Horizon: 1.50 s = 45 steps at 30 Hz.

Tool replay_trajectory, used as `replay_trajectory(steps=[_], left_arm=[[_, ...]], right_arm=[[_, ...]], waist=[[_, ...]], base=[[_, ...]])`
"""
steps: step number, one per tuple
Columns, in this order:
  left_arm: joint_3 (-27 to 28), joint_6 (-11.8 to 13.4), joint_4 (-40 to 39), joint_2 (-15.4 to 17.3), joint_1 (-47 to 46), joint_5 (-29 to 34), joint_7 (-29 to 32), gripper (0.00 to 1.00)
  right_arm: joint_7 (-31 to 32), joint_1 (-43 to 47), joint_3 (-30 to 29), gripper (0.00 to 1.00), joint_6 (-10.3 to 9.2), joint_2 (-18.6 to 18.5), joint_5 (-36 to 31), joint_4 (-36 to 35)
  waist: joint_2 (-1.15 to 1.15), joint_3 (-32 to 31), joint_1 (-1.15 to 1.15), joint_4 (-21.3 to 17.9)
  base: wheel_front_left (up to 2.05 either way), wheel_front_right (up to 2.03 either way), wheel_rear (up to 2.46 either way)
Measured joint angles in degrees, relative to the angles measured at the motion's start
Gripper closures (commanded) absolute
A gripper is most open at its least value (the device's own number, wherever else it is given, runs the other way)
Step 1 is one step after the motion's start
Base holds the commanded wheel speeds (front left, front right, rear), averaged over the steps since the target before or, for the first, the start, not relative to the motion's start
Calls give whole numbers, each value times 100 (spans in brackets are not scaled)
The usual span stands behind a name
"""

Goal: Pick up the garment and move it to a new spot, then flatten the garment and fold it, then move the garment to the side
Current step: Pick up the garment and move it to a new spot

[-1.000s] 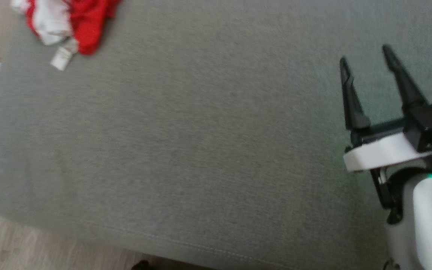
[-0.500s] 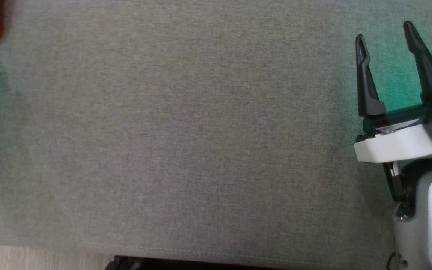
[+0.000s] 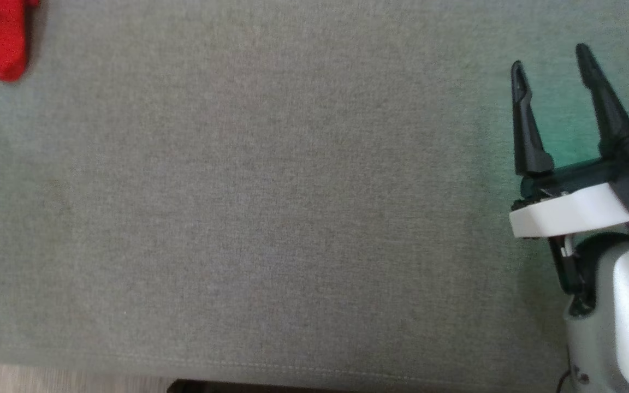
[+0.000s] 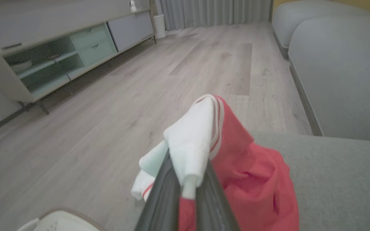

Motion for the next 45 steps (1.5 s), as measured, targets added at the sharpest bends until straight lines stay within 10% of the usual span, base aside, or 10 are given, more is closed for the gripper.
replay_trajectory(steps=[11, 31, 45], left_arm=[[-869, -124, -564, 341, -567, 568, 348, 100], [-1740, 140, -1604, -1244, -942, 138, 1707, 100], [-1418, 636, -734, -1021, 2189, -649, 1104, 100]], right_arm=[[-541, 460, -79, 0, -1, 5, 558, 972], [-1192, 1583, -113, 0, -1, 22, 1304, 1952], [-1271, 1337, -124, 0, -1, 24, 1303, 2081]], waist=[[1, -1264, -1, -355], [1, -3259, -1, -1562], [1, -2559, 1, -1526]], base=[[0, 0, 0], [0, 0, 0], [0, 0, 0]])
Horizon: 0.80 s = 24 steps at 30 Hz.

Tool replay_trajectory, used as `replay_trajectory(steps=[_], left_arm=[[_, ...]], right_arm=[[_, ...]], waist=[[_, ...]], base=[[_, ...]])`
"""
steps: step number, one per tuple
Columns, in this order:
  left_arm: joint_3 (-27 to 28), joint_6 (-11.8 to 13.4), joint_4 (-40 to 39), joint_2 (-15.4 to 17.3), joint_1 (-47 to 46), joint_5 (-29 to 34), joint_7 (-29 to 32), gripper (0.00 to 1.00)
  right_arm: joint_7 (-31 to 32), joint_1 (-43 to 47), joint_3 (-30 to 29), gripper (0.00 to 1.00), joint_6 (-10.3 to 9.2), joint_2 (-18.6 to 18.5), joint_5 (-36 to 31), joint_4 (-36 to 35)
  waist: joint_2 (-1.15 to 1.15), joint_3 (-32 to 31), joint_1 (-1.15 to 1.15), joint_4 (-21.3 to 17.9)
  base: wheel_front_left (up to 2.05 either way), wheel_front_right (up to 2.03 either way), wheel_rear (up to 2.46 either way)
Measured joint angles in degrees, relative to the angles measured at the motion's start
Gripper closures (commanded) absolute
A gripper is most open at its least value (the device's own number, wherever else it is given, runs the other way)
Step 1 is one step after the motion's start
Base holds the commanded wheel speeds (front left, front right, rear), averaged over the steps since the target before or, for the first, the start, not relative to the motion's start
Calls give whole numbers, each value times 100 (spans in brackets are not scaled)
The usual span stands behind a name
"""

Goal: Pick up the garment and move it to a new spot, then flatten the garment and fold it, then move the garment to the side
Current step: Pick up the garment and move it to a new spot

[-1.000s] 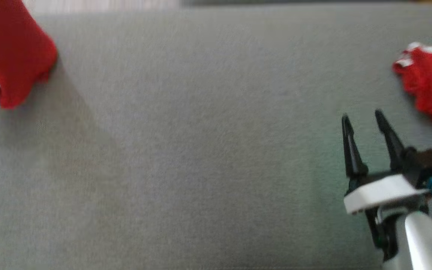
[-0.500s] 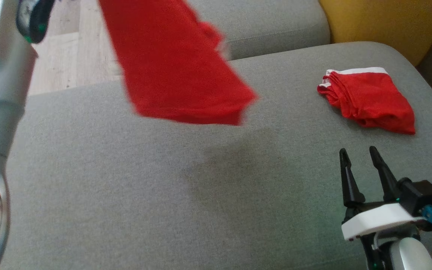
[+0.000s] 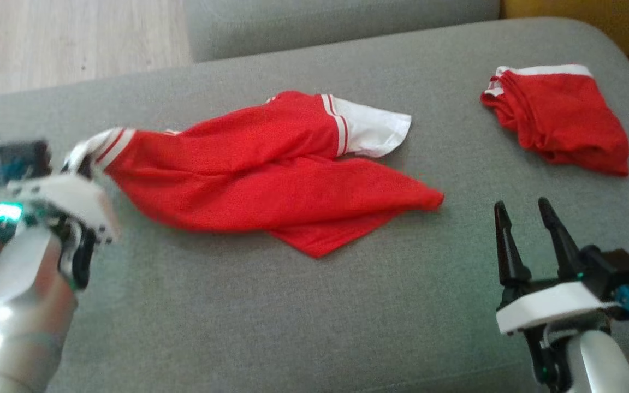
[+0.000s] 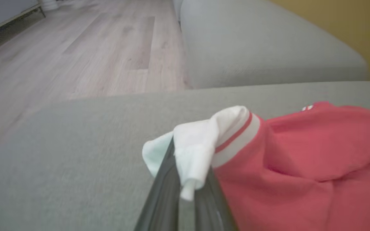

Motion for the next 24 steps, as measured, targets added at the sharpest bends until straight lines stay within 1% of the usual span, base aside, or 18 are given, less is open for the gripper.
replay_trajectory(steps=[2, 3, 4, 5, 9, 14, 18, 22, 24], left_arm=[[107, 18, 116, 13, 200, -87, -144, 100], [113, 21, 153, 11, 263, -119, -210, 57], [112, 21, 183, 8, 307, -116, -288, 39], [109, 20, 192, 3, 334, -116, -364, 0], [111, -5, 200, -20, 337, -116, -643, 0], [99, -179, 125, -32, 337, -101, -948, 0], [88, -258, 0, -36, 337, -99, -1126, 0], [-63, -350, -292, -47, 398, 1, -1246, 0], [-123, -357, -521, -60, 577, 48, -1308, 0]], right_arm=[[-1, -97, 3, 0, 0, 0, -1, -8], [-1, -128, -2, 0, 0, 0, -7, -7], [-1, -140, -7, 0, 0, 0, -10, -3], [-1, -140, -14, 0, 1, 0, -10, 2], [-1, -137, -37, 0, 0, 0, -32, 37], [0, -130, -58, 0, 0, 0, -53, 91], [0, -112, -102, 0, 0, 0, -56, 146], [0, -16, -220, 0, 0, 0, -59, 177], [0, 130, -246, 0, 0, 1, -59, 180]], waist=[[0, 105, 0, -7], [0, 150, 0, -7], [0, 190, 0, -1], [0, 221, 0, 10], [0, 232, 0, 104], [0, 72, -1, 226], [0, -87, -1, 318], [0, -355, -2, 475], [0, -481, -2, 579]], base=[[0, 0, 0], [0, 0, 0], [0, 0, 0], [0, 0, 0], [0, 0, 0], [0, 0, 0], [0, 0, 0], [0, 0, 0], [0, 0, 0]])
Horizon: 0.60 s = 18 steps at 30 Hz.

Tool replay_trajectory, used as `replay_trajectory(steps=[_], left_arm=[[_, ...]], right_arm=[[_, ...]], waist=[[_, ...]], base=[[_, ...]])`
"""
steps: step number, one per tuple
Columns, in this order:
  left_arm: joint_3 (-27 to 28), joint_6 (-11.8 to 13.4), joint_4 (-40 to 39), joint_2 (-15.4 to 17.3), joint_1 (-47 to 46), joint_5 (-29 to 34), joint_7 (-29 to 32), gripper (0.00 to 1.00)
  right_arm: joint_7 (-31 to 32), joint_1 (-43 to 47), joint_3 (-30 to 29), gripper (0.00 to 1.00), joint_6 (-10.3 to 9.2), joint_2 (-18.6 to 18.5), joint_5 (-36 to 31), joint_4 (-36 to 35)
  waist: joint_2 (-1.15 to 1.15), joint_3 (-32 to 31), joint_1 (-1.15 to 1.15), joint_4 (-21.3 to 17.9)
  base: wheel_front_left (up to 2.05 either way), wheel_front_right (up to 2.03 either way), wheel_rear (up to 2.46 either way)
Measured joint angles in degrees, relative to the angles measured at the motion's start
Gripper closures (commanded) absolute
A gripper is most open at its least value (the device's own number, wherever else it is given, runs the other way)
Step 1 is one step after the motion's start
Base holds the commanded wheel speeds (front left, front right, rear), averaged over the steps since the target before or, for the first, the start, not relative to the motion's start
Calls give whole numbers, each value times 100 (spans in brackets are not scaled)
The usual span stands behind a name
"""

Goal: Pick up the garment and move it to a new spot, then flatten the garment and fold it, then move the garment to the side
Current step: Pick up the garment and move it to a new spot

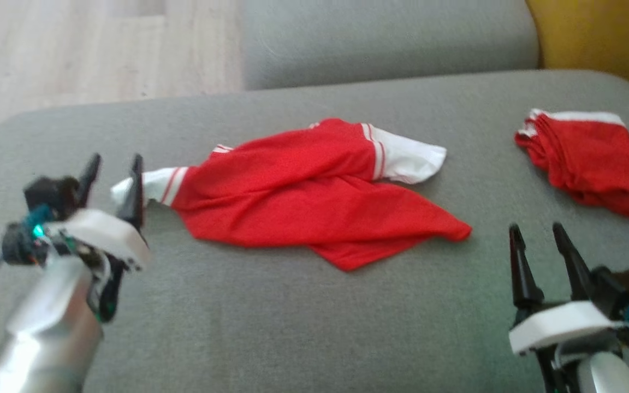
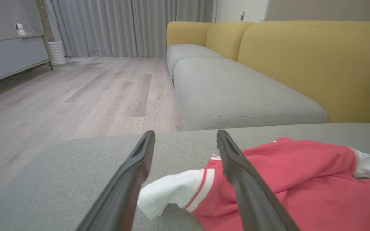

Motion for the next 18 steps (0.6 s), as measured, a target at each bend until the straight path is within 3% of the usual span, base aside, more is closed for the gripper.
replay_trajectory(steps=[6, 18], left_arm=[[-13, 232, -813, 12, 867, -7, -187, 0], [47, 1148, -2654, 59, 2931, -16, -341, 0]], right_arm=[[0, 271, -154, 0, 1, 1, 0, 25], [-2, 796, -199, 0, 0, 10, 62, -7]], waist=[[0, -270, 0, 324], [0, -550, 1, 584]], base=[[0, 0, 0], [0, 0, 0]])
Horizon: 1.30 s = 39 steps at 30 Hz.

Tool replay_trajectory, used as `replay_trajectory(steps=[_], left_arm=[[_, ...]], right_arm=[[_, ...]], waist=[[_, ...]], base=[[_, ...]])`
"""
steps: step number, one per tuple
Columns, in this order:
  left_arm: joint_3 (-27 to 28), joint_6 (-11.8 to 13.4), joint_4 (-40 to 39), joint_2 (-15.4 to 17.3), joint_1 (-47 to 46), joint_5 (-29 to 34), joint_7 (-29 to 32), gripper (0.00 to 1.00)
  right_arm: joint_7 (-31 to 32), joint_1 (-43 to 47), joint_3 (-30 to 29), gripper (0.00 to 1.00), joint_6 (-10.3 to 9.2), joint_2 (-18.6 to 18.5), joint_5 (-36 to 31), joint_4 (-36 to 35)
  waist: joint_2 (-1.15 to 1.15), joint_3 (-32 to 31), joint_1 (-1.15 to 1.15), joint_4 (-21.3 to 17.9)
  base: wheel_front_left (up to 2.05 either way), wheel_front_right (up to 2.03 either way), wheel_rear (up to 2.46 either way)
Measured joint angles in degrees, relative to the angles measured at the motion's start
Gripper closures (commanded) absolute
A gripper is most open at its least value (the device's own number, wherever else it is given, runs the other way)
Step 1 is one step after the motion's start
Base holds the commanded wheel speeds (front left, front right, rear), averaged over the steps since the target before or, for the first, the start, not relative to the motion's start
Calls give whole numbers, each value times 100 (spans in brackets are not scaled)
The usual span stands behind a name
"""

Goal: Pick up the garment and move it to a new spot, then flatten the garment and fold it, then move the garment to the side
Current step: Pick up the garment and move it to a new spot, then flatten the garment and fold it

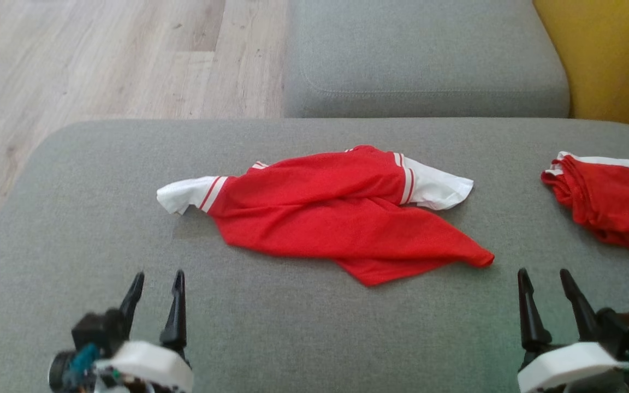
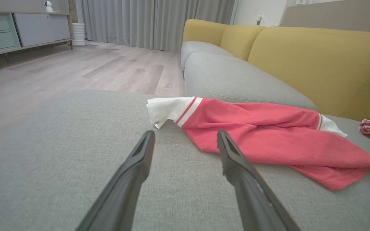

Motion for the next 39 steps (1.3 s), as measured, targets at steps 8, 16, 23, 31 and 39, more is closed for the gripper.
replay_trajectory(steps=[8, 16, 23, 31, 39], left_arm=[[153, 413, -744, -13, 794, 34, -48, 0], [170, 578, -1099, -18, 976, 67, -49, 0], [158, 628, -1209, 4, 977, 121, -5, 0], [118, 630, -1261, 46, 978, 122, 65, 0], [15, 635, -1381, 62, 966, 196, 111, 0]], right_arm=[[-77, 144, 76, 0, 1, 2, 59, 96], [-151, 142, 99, 0, 0, 3, 100, 203], [-177, 141, 102, 0, 0, 3, 100, 271], [-193, 126, 80, 0, 0, 3, 96, 382], [13, -609, -298, 0, 1, 10, -368, 580]], waist=[[0, -49, 0, -25], [0, -64, 0, -4], [0, -71, 1, 34], [0, -27, 0, 154], [0, 149, 1, 383]], base=[[0, 0, 0], [0, 0, 0], [0, 0, 0], [0, 0, 0], [0, 0, 0]])
